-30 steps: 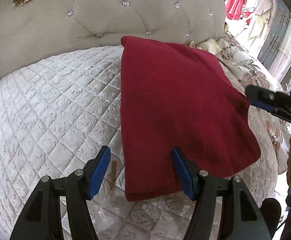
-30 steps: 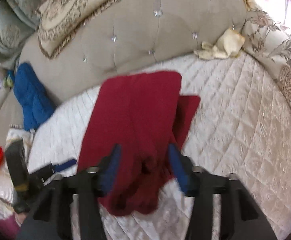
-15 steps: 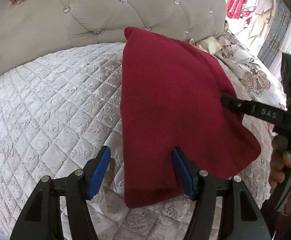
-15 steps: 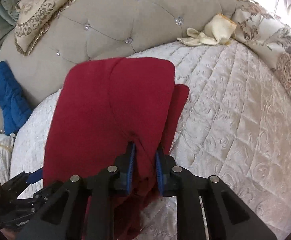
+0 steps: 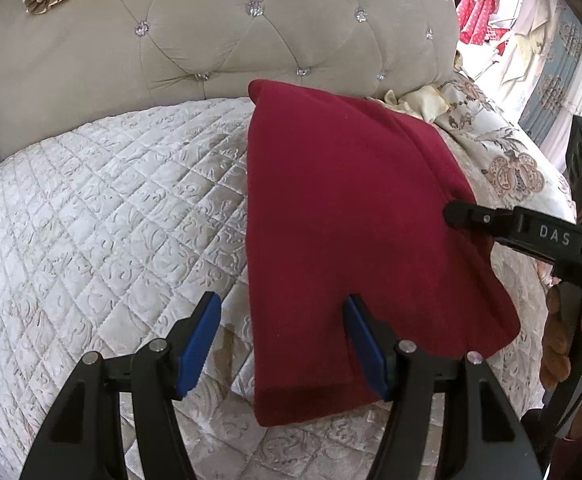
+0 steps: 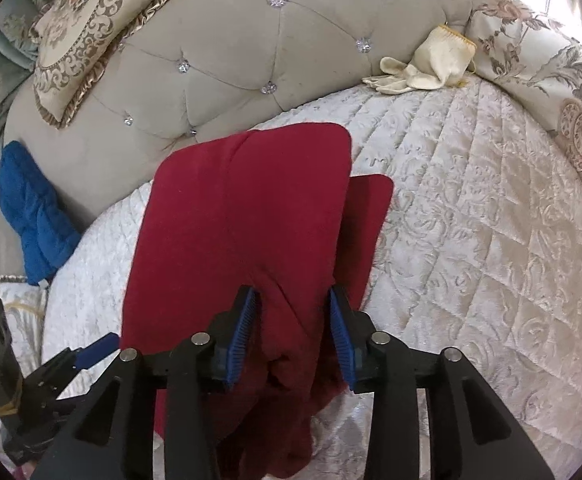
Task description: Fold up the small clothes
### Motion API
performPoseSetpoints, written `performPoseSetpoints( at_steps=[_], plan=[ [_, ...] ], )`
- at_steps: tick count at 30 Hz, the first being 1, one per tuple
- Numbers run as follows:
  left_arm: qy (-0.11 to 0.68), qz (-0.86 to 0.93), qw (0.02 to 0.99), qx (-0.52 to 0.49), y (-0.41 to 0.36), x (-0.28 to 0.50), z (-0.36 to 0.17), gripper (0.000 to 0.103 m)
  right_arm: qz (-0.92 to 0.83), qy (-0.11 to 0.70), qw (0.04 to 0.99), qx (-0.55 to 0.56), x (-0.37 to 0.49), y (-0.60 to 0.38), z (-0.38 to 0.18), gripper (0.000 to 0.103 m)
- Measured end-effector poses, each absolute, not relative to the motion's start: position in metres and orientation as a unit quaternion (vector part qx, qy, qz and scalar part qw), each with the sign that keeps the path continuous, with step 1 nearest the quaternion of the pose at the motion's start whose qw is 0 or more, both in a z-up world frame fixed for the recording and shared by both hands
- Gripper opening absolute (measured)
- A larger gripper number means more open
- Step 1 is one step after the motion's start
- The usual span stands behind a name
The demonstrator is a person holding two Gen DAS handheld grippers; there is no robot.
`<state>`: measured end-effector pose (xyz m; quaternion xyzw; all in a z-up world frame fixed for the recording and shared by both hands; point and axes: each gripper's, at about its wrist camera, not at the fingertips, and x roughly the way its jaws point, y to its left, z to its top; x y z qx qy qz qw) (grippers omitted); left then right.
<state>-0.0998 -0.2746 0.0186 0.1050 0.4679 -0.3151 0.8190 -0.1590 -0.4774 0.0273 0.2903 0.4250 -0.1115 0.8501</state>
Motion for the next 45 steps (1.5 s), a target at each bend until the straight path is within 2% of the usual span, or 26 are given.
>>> performPoseSetpoints(
  at_steps=[1, 2, 4, 9, 16, 18, 20, 21, 30, 41, 45],
  plan=[
    [0.469, -0.316, 0.818, 0.104, -0.275, -0.099, 0.019, 0.067, -0.111, 0.426, 0.85, 0.288, -0.158, -0.477, 0.027, 0.013],
    [0.469, -0.316, 0.818, 0.103, -0.275, -0.098, 0.02, 0.067, -0.113, 0.427, 0.852, 0.281, -0.157, -0.476, 0.028, 0.003],
    [0.469, -0.319, 0.818, 0.1, -0.275, -0.096, 0.021, 0.067, -0.114, 0.428, 0.859, 0.258, -0.156, -0.476, 0.031, 0.0],
    [0.471, -0.325, 0.817, 0.07, -0.27, -0.087, 0.025, 0.073, -0.13, 0.43, 0.861, 0.238, -0.16, -0.476, 0.031, 0.0],
    [0.472, -0.33, 0.816, 0.058, -0.271, -0.08, 0.027, 0.075, -0.13, 0.427, 0.858, 0.254, -0.163, -0.479, 0.025, 0.0],
    [0.47, -0.333, 0.816, 0.048, -0.272, -0.075, 0.027, 0.079, -0.128, 0.421, 0.855, 0.274, -0.166, -0.484, 0.021, 0.007],
    [0.474, -0.332, 0.815, 0.04, -0.275, -0.071, 0.025, 0.081, -0.135, 0.421, 0.849, 0.291, -0.167, -0.488, 0.015, 0.036],
    [0.476, -0.331, 0.814, 0.04, -0.277, -0.069, 0.024, 0.081, -0.139, 0.421, 0.845, 0.297, -0.168, -0.49, 0.012, 0.039],
    [0.474, -0.331, 0.815, 0.045, -0.292, -0.057, 0.016, 0.086, -0.114, 0.41, 0.849, 0.314, -0.163, -0.495, 0.009, 0.044],
    [0.492, -0.347, 0.798, 0.024, -0.304, -0.037, -0.003, 0.096, -0.06, 0.394, 0.852, 0.339, -0.144, -0.502, -0.008, 0.06],
    [0.506, -0.355, 0.786, 0.009, -0.308, -0.034, -0.012, 0.096, -0.054, 0.398, 0.858, 0.32, -0.133, -0.497, -0.007, 0.059]
  ],
)
